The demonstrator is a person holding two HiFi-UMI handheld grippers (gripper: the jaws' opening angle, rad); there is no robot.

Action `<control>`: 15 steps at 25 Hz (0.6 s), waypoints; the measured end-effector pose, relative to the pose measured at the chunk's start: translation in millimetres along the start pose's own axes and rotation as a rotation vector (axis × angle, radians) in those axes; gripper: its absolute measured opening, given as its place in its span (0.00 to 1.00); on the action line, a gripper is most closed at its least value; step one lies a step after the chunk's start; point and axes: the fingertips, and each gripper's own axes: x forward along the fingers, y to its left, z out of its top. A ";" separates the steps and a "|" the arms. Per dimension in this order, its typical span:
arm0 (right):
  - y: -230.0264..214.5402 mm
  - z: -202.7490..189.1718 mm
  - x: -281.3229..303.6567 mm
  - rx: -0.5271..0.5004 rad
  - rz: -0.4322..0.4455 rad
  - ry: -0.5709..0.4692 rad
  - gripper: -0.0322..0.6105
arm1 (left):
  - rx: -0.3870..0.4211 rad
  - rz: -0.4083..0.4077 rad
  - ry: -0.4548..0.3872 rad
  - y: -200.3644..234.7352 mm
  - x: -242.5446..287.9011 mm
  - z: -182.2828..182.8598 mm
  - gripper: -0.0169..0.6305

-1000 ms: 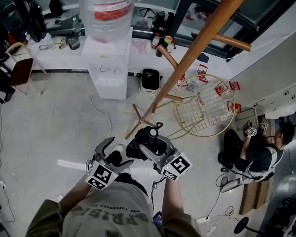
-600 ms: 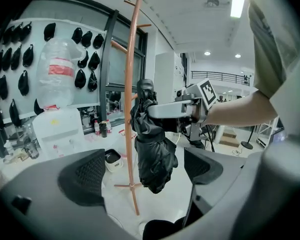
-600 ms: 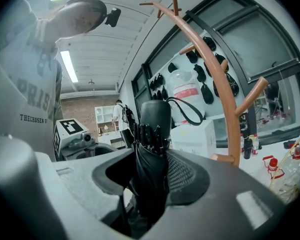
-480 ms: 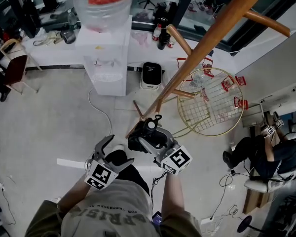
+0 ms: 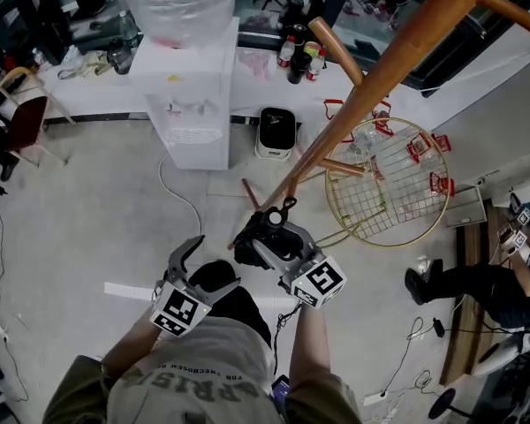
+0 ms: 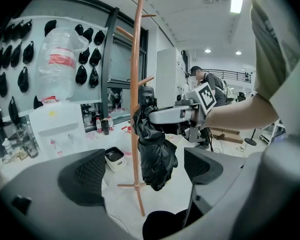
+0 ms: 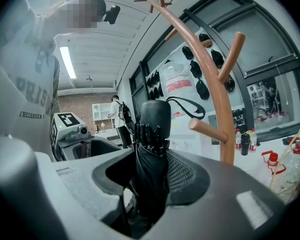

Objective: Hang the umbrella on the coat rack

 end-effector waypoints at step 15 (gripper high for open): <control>-0.7 -45.9 -4.0 0.073 0.000 0.074 0.33 | 0.003 -0.008 0.002 1.0 10.0 0.2 0.76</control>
